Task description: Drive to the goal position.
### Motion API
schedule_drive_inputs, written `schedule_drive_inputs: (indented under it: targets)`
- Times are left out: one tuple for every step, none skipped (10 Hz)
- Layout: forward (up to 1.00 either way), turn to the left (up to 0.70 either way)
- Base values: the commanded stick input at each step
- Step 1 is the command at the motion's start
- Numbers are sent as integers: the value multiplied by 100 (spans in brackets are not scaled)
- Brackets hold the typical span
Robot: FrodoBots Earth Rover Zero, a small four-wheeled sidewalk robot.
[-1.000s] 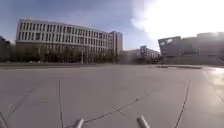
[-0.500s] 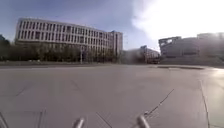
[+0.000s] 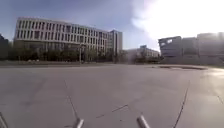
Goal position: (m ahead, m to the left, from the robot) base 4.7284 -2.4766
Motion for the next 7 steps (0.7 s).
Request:
schedule_drive_inputs:
  targets:
    - [100, 0]
    - [100, 0]
    - [100, 0]
    - [100, -13]
    - [100, -27]
    - [100, -27]
    - [100, -27]
